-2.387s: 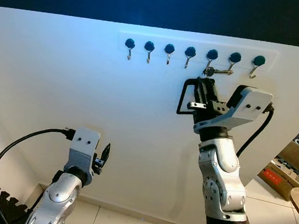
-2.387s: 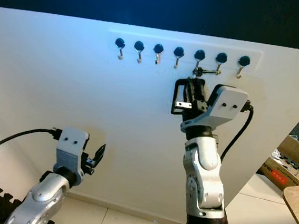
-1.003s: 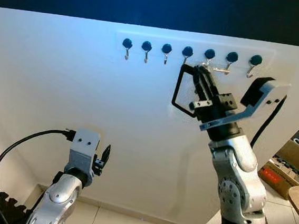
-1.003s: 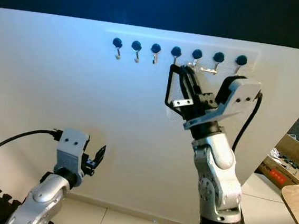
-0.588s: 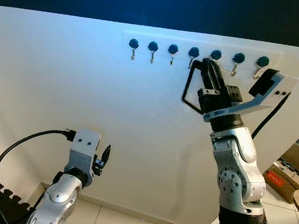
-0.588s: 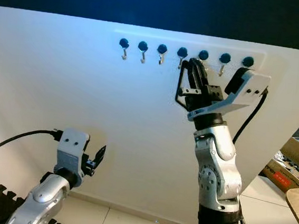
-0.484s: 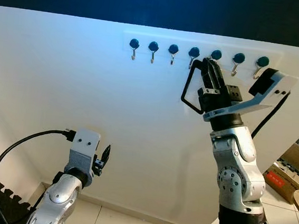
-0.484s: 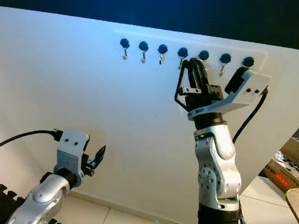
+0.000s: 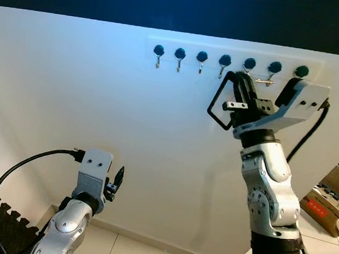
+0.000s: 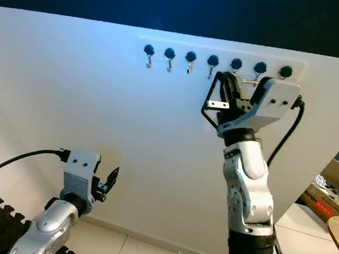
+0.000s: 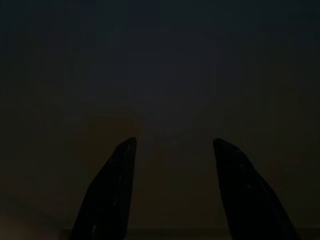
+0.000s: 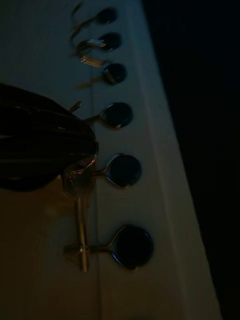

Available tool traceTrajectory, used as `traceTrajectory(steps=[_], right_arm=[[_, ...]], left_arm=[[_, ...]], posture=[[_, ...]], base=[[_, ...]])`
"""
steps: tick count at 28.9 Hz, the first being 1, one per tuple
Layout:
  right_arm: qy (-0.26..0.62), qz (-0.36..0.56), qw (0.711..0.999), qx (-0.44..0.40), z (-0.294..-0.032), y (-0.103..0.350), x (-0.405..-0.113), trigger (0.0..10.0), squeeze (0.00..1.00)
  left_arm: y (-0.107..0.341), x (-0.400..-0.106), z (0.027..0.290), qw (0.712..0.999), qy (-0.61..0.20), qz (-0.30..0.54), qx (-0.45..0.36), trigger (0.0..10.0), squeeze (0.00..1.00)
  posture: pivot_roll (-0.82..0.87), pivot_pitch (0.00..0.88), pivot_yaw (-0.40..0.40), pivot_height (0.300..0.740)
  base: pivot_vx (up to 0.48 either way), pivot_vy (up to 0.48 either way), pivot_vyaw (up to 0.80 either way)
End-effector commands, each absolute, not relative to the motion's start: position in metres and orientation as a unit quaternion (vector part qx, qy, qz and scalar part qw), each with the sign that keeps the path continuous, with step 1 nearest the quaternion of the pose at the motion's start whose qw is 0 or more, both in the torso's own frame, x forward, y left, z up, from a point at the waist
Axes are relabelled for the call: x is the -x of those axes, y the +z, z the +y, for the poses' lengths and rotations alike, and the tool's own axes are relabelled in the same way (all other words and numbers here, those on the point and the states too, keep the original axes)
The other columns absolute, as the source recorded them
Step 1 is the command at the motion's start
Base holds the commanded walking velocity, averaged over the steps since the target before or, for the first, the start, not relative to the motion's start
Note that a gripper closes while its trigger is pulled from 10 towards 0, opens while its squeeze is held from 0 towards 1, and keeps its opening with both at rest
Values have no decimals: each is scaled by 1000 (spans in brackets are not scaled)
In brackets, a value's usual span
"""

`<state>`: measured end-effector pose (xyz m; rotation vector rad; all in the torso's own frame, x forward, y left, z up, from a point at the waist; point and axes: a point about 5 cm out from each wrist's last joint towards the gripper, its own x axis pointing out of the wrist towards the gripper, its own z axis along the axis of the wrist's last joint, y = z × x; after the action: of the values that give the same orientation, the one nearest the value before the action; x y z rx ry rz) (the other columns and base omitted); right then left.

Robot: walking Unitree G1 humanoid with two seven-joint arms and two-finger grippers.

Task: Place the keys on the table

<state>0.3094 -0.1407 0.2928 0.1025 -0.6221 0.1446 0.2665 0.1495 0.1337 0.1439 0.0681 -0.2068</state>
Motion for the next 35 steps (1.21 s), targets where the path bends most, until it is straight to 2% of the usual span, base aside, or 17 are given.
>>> traceTrajectory(steps=[1, 4, 6, 10, 14, 24, 29, 35], right_arm=[[35, -308, 951, -8, -150, 286, -310, 10000, 0], [38, -322, 946, 16, -147, 289, -308, 10000, 0], [56, -358, 931, 45, -140, 297, -302, 10000, 0], [91, -386, 918, 22, -133, 306, -295, 10000, 0], [99, -391, 915, 1, -133, 308, -292, 10000, 0], [95, -364, 926, 27, -133, 293, -298, 10000, 0], [239, -311, 919, 38, -99, 268, -286, 10000, 0], [284, -267, 920, 39, -91, 246, -278, 10000, 0]], left_arm=[[129, -265, 150, 992, -96, 46, -71, 10000, 0], [129, -264, 151, 992, -96, 46, -71, 10000, 0], [128, -264, 151, 992, -95, 48, -71, 10000, 0], [128, -263, 151, 992, -95, 50, -72, 10000, 0], [128, -263, 152, 992, -95, 51, -72, 10000, 0], [127, -263, 151, 991, -97, 53, -72, 10000, 0], [126, -263, 151, 991, -99, 55, -74, 10000, 0], [126, -263, 150, 991, -101, 56, -74, 10000, 0]], posture=[[169, 126, 33, 740], [169, 127, 35, 740], [170, 128, 36, 740], [174, 131, 37, 740], [174, 132, 39, 740], [172, 132, 43, 740], [169, 136, 45, 740], [167, 140, 40, 740]], base=[[0, 0, 0], [0, 0, 0], [0, 0, 0], [0, 0, 0], [0, 0, 0], [0, 0, 0], [0, 0, 0], [0, 0, 0]])
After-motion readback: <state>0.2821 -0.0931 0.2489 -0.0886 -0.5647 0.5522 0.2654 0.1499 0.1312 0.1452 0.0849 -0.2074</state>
